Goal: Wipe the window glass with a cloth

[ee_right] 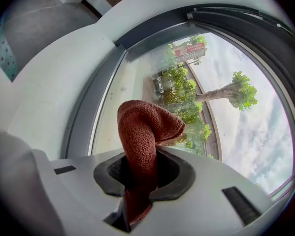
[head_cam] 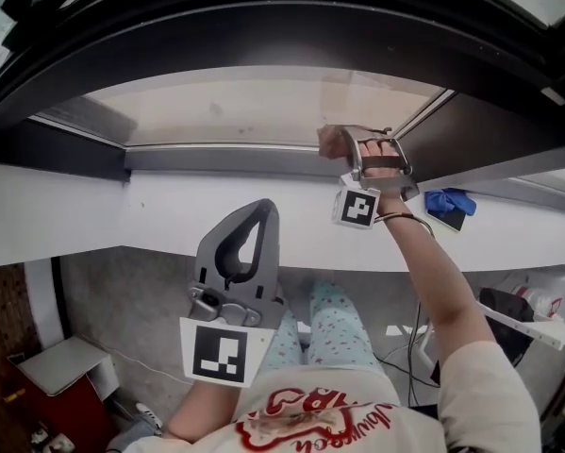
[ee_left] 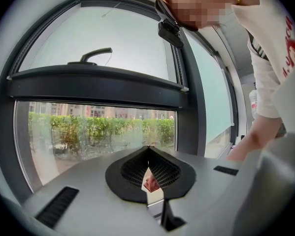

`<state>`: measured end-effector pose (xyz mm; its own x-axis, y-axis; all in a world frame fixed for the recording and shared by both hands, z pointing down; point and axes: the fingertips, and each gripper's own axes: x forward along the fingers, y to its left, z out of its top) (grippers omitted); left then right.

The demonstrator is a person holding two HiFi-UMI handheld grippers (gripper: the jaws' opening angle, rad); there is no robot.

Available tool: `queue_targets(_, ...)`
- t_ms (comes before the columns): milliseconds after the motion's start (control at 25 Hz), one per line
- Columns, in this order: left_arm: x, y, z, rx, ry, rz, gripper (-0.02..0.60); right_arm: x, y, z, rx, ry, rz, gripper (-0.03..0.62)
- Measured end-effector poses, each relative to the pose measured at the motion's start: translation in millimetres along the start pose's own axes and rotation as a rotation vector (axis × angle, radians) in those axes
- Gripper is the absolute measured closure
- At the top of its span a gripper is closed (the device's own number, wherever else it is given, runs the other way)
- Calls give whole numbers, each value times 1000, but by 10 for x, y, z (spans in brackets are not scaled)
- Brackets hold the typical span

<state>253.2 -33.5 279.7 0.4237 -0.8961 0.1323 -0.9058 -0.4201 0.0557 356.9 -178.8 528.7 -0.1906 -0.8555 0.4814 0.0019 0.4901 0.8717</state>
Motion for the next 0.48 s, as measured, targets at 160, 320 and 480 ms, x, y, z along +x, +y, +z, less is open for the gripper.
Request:
queue_targets(160,-43,-4,-210,-6,52,15,560,186,295,-27,-32,9,24,505)
queue_targets(320,-84,-3,-356,-7,71,49,560,366,695,-105,-14,17,83,505)
queue_targets(480,-125,71,-521,-18,98,86,560,519,965,-112,65,29,154,505)
